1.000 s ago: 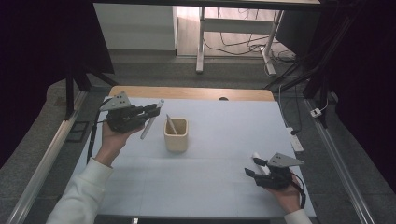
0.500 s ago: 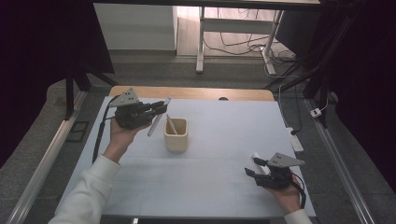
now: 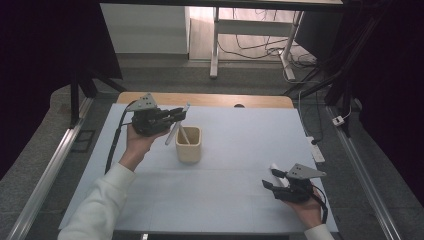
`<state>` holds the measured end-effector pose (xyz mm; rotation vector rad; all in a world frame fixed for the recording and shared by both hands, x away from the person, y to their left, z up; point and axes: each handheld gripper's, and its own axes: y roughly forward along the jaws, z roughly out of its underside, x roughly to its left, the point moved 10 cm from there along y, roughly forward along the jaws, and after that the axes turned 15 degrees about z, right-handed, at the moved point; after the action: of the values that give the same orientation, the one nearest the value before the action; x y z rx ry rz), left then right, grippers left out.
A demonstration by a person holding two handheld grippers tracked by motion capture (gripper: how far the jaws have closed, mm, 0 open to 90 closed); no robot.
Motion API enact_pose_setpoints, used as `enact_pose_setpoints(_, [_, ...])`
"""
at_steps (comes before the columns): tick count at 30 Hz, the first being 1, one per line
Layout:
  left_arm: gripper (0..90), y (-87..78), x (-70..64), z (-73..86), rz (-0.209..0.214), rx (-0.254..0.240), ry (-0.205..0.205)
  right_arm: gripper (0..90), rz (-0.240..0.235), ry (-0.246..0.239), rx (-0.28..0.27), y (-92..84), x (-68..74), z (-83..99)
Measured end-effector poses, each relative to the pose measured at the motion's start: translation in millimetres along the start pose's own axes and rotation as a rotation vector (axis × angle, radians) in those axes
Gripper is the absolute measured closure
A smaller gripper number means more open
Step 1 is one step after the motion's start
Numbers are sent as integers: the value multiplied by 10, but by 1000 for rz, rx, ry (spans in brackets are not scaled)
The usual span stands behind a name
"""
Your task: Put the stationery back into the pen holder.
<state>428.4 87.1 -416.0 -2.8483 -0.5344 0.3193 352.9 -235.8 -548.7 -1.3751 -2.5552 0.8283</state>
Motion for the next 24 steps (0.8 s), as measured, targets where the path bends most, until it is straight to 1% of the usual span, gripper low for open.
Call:
enact_pose_setpoints(8, [778,106,18,-26,12,-1,-9,417,1,-1,3,-1,-3,4])
enact_pose_setpoints(17, [778,221,18,-75,17,-5,-10,417,0,-4,4,-6,-2,5])
enact_pose_setpoints(20, [777,260,26,-87,17,-7,-10,417,5,1,2,-12,-11,0])
enact_pose_setpoints(21, [778,271,29,-90,20,-8,-11,417,13,1,1,-10,-18,-1])
enact_pose_setpoints(22, [777,284,31,-95,21,-11,-13,417,5,3,-1,-10,-12,-2])
enact_pose_setpoints(24, [778,308,33,-103,26,-16,-12,417,4,1,3,-9,-11,3])
